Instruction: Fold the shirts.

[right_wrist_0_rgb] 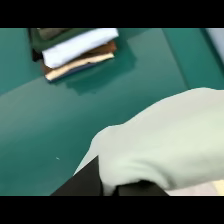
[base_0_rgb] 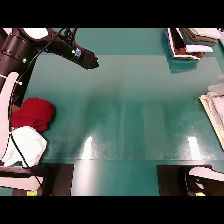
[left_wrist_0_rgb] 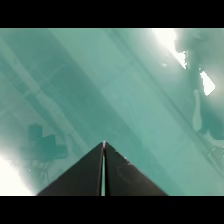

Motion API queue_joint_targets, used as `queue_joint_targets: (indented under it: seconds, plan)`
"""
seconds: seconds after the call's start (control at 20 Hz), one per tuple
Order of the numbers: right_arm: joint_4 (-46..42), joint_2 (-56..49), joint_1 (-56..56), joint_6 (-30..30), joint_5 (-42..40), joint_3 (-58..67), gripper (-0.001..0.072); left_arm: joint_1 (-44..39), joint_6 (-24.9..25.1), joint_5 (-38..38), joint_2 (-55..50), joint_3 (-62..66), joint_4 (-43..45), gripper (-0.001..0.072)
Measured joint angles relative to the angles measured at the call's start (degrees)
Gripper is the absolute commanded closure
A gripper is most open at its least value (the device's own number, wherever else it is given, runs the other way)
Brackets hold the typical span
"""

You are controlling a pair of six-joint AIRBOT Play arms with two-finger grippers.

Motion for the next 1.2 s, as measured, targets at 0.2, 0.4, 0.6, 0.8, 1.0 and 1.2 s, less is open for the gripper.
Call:
queue_joint_targets:
  seconds: [0.2, 0.4, 0.6, 0.8, 1.0, 1.2]
  plan:
    - [-4.63, 5.01, -3.61, 0.83, 1.01, -7.52, 0.0695, 0.0, 0.07, 0.0, 0.0, 0.0, 0.0, 0.0672]
    - [-10.69, 9.99, -8.55, 0.96, 1.77, -18.4, 0.0268, 0.0, 0.11, -0.02, 0.0, 0.0, 0.02, 0.0673]
    - [-21.84, 14.29, -14.1, 1.22, 2.36, -27.69, 0.0218, 0.0, 0.17, -0.04, 0.0, 0.0, 0.09, 0.0673]
    - [-26.93, 16.61, -18.99, 2.6, 2.14, -31.61, 0.0223, 0.0, 0.2, -0.11, 0.0, 0.0, 0.09, 0.0673]
    - [-24.96, 17.35, -18.56, 4.13, 0.94, -32.7, 0.0224, 0.0, 0.2, -0.11, 0.0, 0.0, 0.11, 0.0672]
    - [-16.31, 17.55, -9.88, 4.74, -0.83, -33.0, 0.0225, 0.0, 0.2, 0.87, 0.0, 0.0, 0.13, 0.0672]
